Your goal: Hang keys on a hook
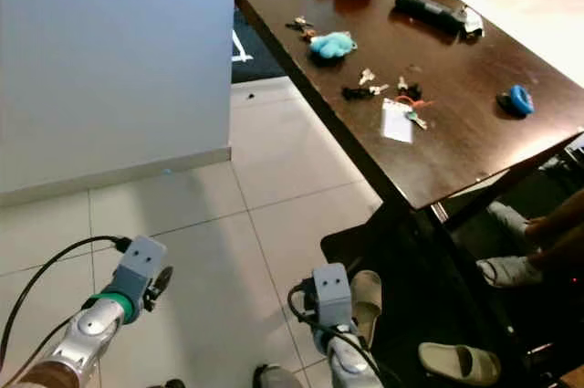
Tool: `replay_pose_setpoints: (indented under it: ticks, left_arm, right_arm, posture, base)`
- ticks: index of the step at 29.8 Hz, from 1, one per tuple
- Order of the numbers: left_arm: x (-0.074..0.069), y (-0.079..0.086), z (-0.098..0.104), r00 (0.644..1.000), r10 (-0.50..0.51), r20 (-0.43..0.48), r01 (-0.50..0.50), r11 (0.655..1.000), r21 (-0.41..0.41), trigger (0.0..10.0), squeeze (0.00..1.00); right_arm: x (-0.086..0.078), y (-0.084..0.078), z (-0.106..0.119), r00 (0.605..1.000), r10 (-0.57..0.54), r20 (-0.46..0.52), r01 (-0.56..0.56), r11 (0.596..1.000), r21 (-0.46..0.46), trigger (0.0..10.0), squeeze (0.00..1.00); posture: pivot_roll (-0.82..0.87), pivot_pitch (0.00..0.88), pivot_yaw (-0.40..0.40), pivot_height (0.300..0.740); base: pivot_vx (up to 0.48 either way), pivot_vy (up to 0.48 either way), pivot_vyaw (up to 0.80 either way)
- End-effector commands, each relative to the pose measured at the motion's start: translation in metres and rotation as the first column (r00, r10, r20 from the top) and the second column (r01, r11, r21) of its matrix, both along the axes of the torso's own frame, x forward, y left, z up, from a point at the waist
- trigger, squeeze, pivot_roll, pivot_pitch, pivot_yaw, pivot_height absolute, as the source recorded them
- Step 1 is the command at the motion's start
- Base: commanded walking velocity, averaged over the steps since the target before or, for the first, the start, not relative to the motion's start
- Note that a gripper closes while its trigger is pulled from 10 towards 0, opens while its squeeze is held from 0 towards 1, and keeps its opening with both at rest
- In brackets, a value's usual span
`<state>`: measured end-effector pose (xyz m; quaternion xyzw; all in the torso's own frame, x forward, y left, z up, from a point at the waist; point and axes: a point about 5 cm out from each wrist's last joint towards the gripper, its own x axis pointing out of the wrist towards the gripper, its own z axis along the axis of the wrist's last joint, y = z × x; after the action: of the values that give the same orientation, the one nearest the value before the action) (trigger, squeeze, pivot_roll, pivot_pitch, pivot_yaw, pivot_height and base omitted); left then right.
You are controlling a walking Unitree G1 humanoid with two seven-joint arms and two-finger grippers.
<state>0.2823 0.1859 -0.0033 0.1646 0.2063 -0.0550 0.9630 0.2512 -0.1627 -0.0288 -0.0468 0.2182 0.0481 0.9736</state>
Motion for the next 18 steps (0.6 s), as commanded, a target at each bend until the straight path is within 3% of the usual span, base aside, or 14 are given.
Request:
replay_pose_setpoints:
  ticks: [1,5,8,10,11,16,18]
  left_arm:
    - [-0.014,-0.004,-0.016,0.997,0.039,-0.074,-0.040,0.999,-0.009,10.0,0.00]
    - [-0.022,-0.006,-0.022,0.996,0.022,-0.088,-0.021,1.000,0.010,10.0,0.00]
    - [-0.030,-0.002,-0.027,0.996,0.019,-0.092,-0.015,0.999,0.046,10.0,0.00]
    - [-0.032,0.005,-0.027,0.994,0.065,-0.088,-0.060,0.997,0.052,10.0,0.00]
    - [-0.032,0.014,-0.026,0.986,0.150,-0.075,-0.147,0.988,0.038,10.0,0.00]
    - [-0.030,0.018,-0.023,0.982,0.177,-0.060,-0.177,0.984,0.006,10.0,0.00]
    - [-0.017,0.010,-0.010,0.988,0.155,0.008,-0.154,0.987,-0.049,10.0,0.00]
  right_arm:
    - [-0.010,-0.014,-0.007,0.999,-0.038,-0.028,0.036,0.998,-0.059,10.0,0.00]
    - [-0.008,-0.022,-0.004,0.998,-0.062,0.004,0.062,0.991,-0.118,10.0,0.00]
    - [-0.005,-0.024,-0.003,0.995,-0.101,-0.017,0.100,0.994,-0.034,10.0,0.00]
    - [-0.002,-0.017,-0.001,0.998,-0.069,-0.010,0.069,0.997,-0.030,10.0,0.00]
    - [0.005,-0.005,0.003,1.000,-0.015,0.004,0.016,1.000,-0.020,10.0,0.00]
    - [0.015,0.003,0.010,0.999,0.010,0.033,-0.010,1.000,-0.011,10.0,0.00]
    - [0.030,0.006,0.022,0.998,0.001,0.065,-0.002,1.000,0.022,10.0,0.00]
  posture:
    - [-0.16,0.109,-0.040,0.740]
    - [-0.16,0.095,-0.047,0.740]
    - [-0.13,0.095,-0.066,0.740]
    - [-0.11,0.089,-0.076,0.740]
    - [-0.10,0.088,-0.084,0.740]
    - [-0.09,0.089,-0.085,0.740]
    - [-0.07,0.092,-0.085,0.740]
  base:
    - [0.000,0.000,0.00]
    - [0.000,0.000,0.00]
    - [0.000,0.000,0.00]
    - [0.000,0.000,0.00]
    - [0.000,0.000,0.00]
    - [0.000,0.000,0.00]
    - [0.000,0.000,0.00]
